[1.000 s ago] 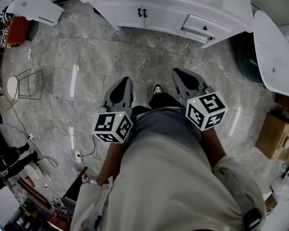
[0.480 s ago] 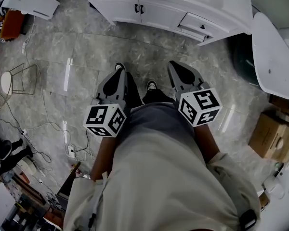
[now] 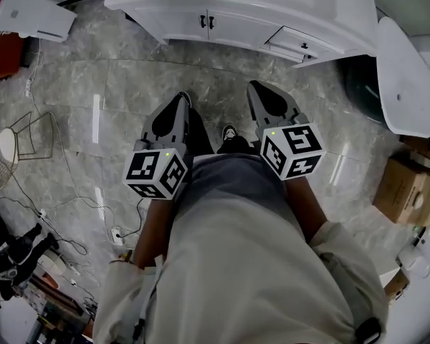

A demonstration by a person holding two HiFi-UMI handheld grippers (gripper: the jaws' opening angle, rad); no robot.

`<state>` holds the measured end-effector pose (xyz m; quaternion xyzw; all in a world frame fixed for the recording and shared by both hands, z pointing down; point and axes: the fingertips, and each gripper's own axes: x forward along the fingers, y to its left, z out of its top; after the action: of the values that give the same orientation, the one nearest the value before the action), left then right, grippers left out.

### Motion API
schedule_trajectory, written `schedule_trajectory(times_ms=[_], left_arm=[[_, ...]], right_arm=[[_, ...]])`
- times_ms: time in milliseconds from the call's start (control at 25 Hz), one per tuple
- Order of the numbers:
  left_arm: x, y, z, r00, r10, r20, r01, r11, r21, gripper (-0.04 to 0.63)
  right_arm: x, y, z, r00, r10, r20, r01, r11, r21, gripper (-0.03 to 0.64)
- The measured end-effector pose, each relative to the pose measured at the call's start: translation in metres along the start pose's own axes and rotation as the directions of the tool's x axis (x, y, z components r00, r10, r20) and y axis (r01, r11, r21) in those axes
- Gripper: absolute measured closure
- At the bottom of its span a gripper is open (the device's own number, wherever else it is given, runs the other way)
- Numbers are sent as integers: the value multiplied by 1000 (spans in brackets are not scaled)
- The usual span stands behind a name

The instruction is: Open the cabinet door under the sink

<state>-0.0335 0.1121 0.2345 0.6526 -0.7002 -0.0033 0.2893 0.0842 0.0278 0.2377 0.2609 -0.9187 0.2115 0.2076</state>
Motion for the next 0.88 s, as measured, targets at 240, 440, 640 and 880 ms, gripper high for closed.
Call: schedule_trajectory(times_ms=[240,440,640,880], left_arm=[[23,42,37,997,-70,-43,71,997,14,595],[48,81,59,985,-141,-98,142,990,7,595],[65,108,76,968,-217,-129,219,976,7,595],[84,137,90,946,-276,-171,282,959,16,595]], right_arm=[[43,2,22,993,-117,-2,117,993,26,603],[82,5,36,972,-235,4,234,970,59,603],[116,12,37,955,-297,-16,297,949,102,603],[148,15,34,931,-363,-30,363,919,154,601]])
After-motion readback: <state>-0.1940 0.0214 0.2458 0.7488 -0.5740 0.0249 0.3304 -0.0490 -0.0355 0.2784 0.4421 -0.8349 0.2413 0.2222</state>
